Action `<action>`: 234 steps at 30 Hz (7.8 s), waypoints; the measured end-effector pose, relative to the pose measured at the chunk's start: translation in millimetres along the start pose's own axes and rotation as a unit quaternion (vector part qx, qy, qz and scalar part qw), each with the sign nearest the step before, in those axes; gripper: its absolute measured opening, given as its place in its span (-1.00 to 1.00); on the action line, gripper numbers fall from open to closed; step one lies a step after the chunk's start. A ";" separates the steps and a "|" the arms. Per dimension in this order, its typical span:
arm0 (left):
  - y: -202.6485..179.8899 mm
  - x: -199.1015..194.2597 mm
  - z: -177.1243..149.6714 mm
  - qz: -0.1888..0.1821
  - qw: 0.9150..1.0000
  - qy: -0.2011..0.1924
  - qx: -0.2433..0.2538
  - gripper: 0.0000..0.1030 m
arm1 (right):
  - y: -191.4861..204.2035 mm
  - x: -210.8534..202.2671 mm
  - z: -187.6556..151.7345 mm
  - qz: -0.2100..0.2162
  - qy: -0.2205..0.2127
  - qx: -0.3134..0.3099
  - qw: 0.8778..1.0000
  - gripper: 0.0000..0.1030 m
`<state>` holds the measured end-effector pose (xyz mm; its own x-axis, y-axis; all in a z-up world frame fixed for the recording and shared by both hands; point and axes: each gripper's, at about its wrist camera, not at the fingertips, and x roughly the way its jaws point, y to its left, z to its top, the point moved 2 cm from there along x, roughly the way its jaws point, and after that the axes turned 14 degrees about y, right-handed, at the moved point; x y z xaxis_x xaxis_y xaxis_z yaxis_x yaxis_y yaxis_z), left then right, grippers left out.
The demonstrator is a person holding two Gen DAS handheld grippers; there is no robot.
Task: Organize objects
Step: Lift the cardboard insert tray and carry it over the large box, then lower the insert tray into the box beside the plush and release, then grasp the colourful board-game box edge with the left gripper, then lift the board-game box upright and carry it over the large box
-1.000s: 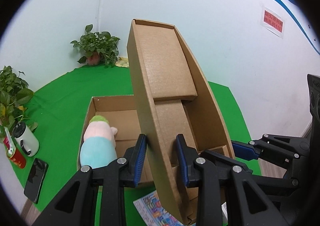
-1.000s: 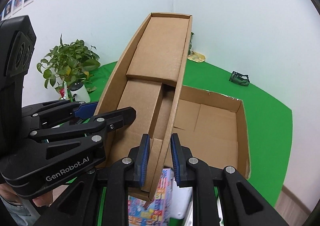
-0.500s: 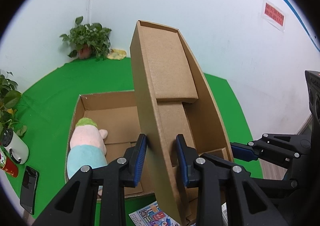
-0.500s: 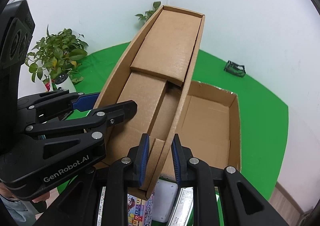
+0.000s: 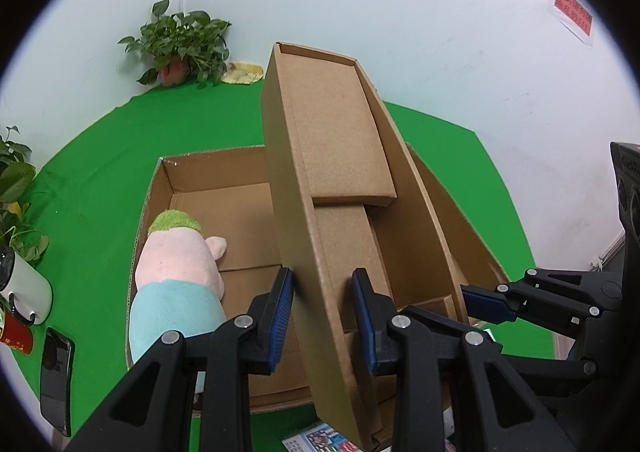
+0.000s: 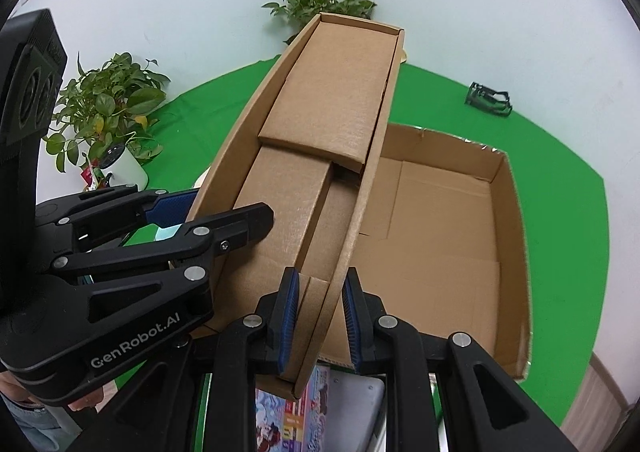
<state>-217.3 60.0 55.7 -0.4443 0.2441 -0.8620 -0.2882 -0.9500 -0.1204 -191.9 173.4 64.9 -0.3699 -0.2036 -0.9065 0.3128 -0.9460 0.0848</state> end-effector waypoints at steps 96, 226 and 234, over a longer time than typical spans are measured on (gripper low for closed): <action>-33.8 -82.5 -144.5 0.052 0.989 -0.136 -0.038 0.63 | -50.3 -45.2 -176.1 -0.052 -0.071 -0.002 0.996 0.99; -20.0 -10.3 20.3 -0.091 0.995 -0.035 0.007 -0.07 | -115.0 -28.6 14.8 0.075 -0.146 0.031 0.986 0.22; -16.1 23.6 24.2 -0.090 0.996 0.000 -0.006 -0.07 | -133.5 20.2 22.4 0.096 -0.107 0.044 0.989 0.22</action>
<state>-243.6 85.8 49.3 -0.3857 0.4098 -0.8266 -0.3526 -0.8934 -0.2784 -260.7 290.0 44.5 -0.4906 -0.4212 -0.7628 0.3217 -0.9011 0.2907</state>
